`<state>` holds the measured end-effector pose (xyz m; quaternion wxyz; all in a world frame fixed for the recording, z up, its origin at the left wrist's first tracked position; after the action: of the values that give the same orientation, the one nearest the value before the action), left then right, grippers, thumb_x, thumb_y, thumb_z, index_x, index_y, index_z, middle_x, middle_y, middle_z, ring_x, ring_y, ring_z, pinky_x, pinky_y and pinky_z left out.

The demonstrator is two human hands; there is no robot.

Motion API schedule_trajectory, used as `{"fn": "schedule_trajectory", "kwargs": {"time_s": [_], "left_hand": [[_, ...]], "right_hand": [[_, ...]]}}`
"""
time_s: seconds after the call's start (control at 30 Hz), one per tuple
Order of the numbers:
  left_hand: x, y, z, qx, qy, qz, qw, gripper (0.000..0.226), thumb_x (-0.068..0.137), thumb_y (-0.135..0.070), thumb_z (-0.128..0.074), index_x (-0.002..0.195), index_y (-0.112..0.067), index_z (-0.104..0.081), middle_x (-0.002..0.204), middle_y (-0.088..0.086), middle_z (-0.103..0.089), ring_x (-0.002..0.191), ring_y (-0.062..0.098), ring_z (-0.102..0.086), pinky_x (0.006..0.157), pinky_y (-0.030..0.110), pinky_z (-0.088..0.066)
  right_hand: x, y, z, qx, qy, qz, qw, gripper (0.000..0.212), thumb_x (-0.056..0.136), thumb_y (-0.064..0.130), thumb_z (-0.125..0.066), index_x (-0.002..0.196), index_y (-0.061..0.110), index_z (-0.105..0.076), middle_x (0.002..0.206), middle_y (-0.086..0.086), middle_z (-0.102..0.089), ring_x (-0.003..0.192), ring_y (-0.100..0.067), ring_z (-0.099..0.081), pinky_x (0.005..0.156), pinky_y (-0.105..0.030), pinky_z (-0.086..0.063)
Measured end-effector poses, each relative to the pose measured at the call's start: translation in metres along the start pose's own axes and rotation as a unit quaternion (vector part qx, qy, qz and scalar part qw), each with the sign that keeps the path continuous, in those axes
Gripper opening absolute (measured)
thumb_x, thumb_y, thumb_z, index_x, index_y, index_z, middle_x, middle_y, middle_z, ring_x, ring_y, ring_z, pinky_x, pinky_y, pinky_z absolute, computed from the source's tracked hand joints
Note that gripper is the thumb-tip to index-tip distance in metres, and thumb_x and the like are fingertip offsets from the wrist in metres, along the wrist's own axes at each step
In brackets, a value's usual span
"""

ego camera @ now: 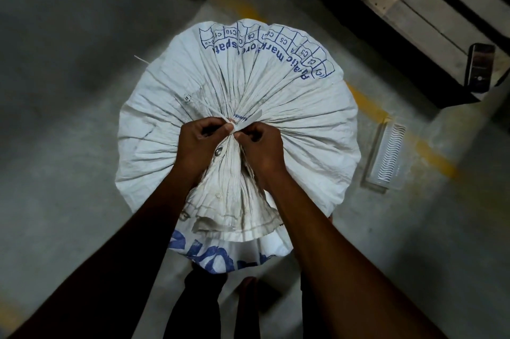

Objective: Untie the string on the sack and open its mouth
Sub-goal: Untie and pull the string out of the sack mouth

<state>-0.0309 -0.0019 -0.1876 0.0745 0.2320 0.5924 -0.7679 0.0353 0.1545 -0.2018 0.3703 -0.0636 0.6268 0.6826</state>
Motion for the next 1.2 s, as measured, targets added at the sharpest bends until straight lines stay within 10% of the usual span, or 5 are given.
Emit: {"fn": "schedule_trajectory", "kwargs": {"time_s": [0.57, 1.0, 1.2], "left_hand": [[-0.005, 0.003, -0.005, -0.027, -0.055, 0.011, 0.998, 0.008, 0.091, -0.009, -0.076, 0.096, -0.003, -0.080, 0.091, 0.004, -0.080, 0.085, 0.008, -0.072, 0.088, 0.028, -0.058], [-0.008, -0.004, -0.016, 0.019, -0.013, -0.016, 1.000, 0.010, 0.092, -0.012, -0.077, 0.095, -0.003, -0.077, 0.075, 0.008, -0.070, 0.061, 0.001, -0.058, 0.048, 0.016, -0.045], [-0.010, 0.001, -0.015, -0.021, -0.045, -0.007, 0.999, 0.003, 0.094, -0.007, -0.073, 0.094, -0.006, -0.076, 0.071, -0.014, -0.076, 0.070, -0.002, -0.067, 0.071, 0.016, -0.054]], "right_hand": [[-0.020, -0.044, 0.003, 0.220, 0.100, -0.097, 0.966, 0.013, 0.099, 0.008, -0.063, 0.105, -0.003, -0.067, 0.105, -0.018, -0.072, 0.097, -0.028, -0.067, 0.094, -0.048, -0.054], [-0.003, -0.018, 0.005, 0.158, 0.162, -0.078, 0.971, 0.025, 0.101, 0.010, -0.063, 0.075, 0.013, -0.063, 0.069, 0.002, -0.067, 0.064, -0.008, -0.060, 0.065, -0.027, -0.048], [-0.020, -0.034, 0.010, 0.354, 0.198, -0.130, 0.905, 0.018, 0.085, -0.003, -0.047, 0.071, 0.006, -0.053, 0.091, -0.016, -0.066, 0.083, -0.023, -0.065, 0.076, -0.030, -0.054]]}}
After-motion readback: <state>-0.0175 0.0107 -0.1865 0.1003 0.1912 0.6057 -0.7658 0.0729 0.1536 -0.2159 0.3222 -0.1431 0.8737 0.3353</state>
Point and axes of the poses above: each hand's wrist, its own x-axis towards the middle knuckle, its own z-axis out of the back of the hand, y = z × x, the point moved 9 cm from there along x, towards the middle knuckle
